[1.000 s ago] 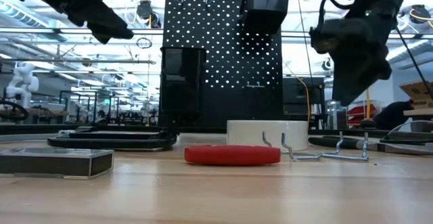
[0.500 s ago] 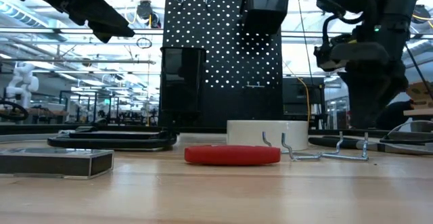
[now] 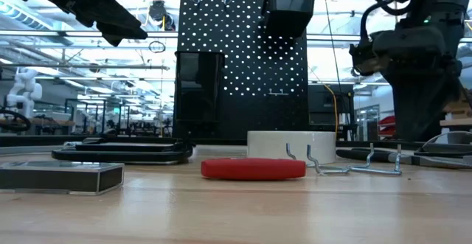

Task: Hang tools onto peg board
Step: Put the black pliers into the left black tool bin

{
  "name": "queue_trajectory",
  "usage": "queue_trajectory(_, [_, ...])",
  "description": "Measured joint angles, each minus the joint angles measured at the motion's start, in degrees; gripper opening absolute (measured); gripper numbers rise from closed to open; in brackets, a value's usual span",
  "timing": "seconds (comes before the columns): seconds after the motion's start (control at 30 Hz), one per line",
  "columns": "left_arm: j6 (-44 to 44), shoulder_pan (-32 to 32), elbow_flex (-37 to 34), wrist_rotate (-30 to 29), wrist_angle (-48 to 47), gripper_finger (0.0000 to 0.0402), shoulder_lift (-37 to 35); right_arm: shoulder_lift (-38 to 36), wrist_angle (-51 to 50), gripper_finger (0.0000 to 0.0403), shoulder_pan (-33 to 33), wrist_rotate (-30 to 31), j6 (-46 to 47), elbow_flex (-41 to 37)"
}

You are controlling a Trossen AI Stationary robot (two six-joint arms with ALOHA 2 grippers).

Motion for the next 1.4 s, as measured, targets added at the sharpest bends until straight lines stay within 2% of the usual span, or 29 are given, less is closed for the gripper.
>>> queue_trajectory(0.37, [0.09,0.00,0.00,0.00,0.22,0.0161,0.00,6.32,0.31,0.0180,0.03,0.59,1.85,-0.02])
queue_trajectory(0.73, [0.04,0.00,0.00,0.00,0.26,0.0161,0.00,6.47,0.21,0.0177,0.03,1.01,3.06,0.00])
queue_trajectory(0.87, [0.02,0.00,0.00,0.00,0.24,0.0161,0.00,6.49,-0.38,0.0149,0.03,1.07,3.42,0.00])
queue_trajectory(1.1, [-0.02,0.00,0.00,0.00,0.24,0.0161,0.00,6.49,-1.67,0.0062,0.02,1.49,3.20,0.03])
queue_trajectory(1.4, [-0.13,0.00,0.00,0.00,0.50,0.0161,0.00,6.02,-2.21,0.0060,-0.02,1.32,0.08,0.16])
